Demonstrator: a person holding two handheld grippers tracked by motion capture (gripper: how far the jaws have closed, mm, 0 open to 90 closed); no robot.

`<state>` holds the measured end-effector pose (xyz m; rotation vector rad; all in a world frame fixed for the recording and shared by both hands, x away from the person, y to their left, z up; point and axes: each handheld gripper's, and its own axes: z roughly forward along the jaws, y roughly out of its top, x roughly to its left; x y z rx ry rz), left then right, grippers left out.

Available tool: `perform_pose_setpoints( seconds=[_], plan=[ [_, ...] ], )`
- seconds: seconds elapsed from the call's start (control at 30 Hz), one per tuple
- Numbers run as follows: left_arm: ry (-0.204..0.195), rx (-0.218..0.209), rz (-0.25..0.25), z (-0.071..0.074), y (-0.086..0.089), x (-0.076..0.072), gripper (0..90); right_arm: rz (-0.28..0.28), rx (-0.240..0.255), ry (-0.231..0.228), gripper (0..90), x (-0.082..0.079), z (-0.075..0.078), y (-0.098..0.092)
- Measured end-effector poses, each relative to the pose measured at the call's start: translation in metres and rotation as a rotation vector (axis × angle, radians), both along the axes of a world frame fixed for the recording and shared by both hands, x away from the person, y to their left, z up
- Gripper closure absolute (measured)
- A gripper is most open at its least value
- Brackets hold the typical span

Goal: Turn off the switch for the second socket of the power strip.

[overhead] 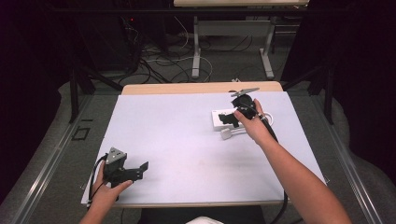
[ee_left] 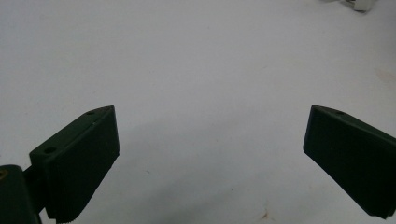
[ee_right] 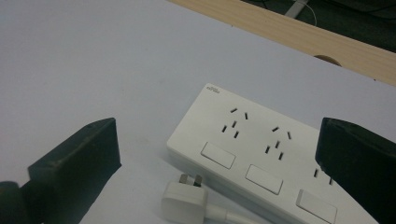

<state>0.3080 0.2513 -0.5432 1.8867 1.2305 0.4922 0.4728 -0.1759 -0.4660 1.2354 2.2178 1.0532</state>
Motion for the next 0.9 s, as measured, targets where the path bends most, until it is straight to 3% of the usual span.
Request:
perform_pose_setpoints(
  seconds=[0.9],
  plan=[
    [0.0,-0.008,0.005,0.001,0.001,-0.001,3.6,0.059,0.062,-0.032,0.0,-0.061,0.014,-0.031]
  ],
)
